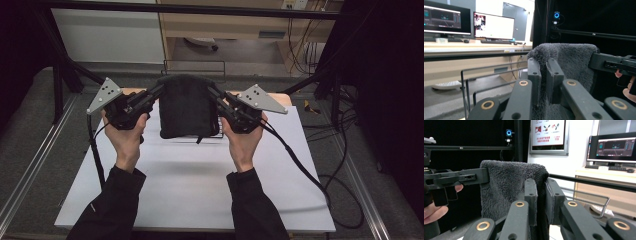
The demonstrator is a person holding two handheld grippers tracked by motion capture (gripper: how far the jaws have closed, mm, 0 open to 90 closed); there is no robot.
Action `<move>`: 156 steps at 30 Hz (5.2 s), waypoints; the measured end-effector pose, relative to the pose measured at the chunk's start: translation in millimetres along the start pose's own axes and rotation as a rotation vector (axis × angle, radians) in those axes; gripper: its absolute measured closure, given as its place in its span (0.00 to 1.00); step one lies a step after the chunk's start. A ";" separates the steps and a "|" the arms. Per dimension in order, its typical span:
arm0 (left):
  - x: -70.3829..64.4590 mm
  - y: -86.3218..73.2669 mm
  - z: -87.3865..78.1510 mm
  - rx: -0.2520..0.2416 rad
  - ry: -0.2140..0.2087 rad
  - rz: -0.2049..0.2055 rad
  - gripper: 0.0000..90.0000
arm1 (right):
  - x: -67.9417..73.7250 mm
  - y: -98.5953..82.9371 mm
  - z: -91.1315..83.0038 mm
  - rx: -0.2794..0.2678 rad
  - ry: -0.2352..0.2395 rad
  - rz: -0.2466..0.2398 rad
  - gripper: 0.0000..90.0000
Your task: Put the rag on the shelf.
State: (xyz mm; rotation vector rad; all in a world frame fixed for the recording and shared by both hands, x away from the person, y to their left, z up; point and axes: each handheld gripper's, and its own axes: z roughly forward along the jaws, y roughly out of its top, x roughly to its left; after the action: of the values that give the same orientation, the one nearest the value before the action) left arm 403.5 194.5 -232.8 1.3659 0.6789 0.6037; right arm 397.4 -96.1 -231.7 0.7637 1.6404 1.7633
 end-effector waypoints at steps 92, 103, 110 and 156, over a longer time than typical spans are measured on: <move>72.3 79.4 103.9 0.027 0.109 0.068 0.92 | -72.9 82.0 101.1 0.003 -0.108 -0.089 0.90; 70.3 56.4 90.8 0.081 0.078 0.094 0.92 | -71.7 55.9 93.0 0.061 -0.092 -0.095 0.90; 67.5 47.2 80.9 0.084 0.057 0.088 0.92 | -67.7 50.1 87.2 0.078 -0.076 -0.100 0.90; 40.4 -33.8 37.6 0.149 0.045 0.156 0.91 | -41.5 -26.4 38.4 0.165 0.004 -0.140 0.90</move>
State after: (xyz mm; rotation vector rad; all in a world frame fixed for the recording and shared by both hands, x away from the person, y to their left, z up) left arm 458.5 195.3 -266.9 1.5584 0.6685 0.7214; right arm 454.8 -101.3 -255.8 0.7006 1.8127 1.5488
